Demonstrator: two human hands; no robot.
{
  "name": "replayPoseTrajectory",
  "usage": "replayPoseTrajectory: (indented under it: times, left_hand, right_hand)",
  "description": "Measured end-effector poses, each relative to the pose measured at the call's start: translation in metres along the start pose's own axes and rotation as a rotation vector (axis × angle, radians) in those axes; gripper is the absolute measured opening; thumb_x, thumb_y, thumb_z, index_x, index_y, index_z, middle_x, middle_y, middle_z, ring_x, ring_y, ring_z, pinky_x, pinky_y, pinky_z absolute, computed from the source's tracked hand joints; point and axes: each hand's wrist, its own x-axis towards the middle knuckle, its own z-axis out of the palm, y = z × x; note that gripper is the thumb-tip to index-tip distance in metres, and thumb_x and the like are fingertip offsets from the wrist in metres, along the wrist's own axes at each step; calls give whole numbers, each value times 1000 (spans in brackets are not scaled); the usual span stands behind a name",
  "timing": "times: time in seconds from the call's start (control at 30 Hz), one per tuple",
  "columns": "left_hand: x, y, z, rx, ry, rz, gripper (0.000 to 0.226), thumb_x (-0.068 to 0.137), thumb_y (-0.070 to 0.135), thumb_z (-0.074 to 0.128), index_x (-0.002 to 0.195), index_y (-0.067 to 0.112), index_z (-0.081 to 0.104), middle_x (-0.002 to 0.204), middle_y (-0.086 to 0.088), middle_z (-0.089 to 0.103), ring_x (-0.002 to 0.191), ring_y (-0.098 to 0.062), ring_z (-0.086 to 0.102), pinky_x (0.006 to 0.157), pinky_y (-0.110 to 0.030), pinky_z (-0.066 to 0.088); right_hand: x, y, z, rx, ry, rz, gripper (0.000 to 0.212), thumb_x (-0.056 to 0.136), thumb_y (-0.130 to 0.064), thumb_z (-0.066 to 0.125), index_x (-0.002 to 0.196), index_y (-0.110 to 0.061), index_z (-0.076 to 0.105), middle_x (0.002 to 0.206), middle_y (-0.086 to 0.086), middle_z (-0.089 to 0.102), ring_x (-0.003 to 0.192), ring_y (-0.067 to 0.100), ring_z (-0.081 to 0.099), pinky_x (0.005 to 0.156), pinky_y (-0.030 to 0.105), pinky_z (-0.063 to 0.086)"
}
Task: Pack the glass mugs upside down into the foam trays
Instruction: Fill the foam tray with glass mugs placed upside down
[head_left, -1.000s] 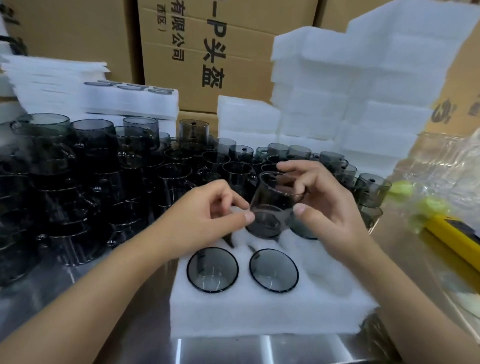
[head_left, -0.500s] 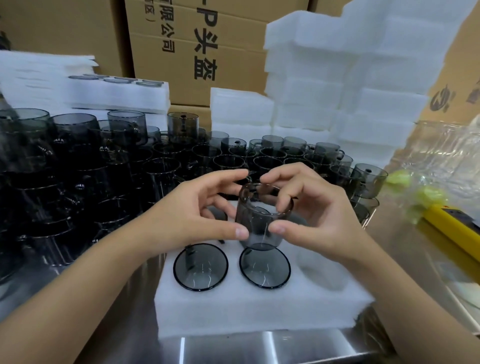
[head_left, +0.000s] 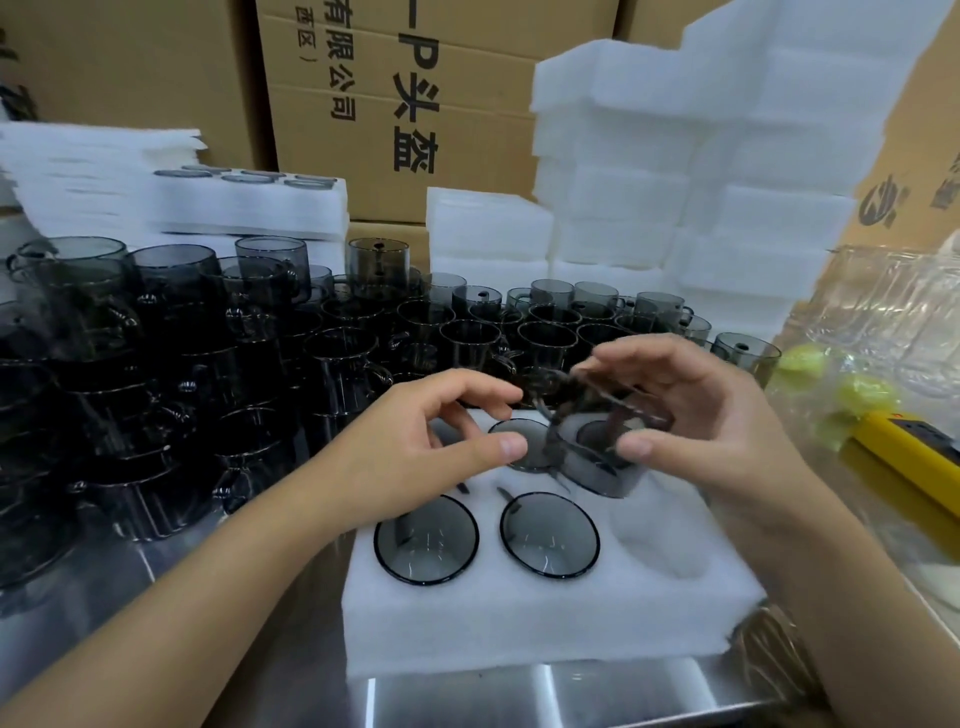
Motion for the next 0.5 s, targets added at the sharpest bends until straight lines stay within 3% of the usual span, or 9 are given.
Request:
replayPoseTrajectory:
  times: [0.2, 0.37, 0.5]
  left_hand:
    - [0, -3, -1, 18, -9, 0, 23, 80, 35, 69, 101, 41, 65, 99, 17, 67, 76, 1, 60, 63, -11, 46]
    - [0, -4, -1, 29, -14, 1, 19, 79, 35, 66, 97, 38, 67, 92, 17, 69, 74, 3, 59, 61, -12, 45]
    - [0, -5, -1, 24, -9, 7, 17, 80, 32, 66, 96, 37, 68, 90, 15, 69, 74, 3, 59, 60, -10, 44]
  right_hand:
    - [-34, -11, -26, -145, -15, 76, 54, 61, -25, 77, 113, -33, 65, 110, 1, 68, 109, 21, 62, 91, 28, 50]
    - [-47, -17, -29, -315, -90, 119, 53, 68, -48, 78, 118, -35, 62, 116, -7, 63, 111, 17, 60, 92, 28, 49]
    - [-44, -20, -27, -425, -124, 150, 60, 66, -53, 77, 122, -38, 60, 113, -10, 60, 106, 14, 58, 90, 25, 47]
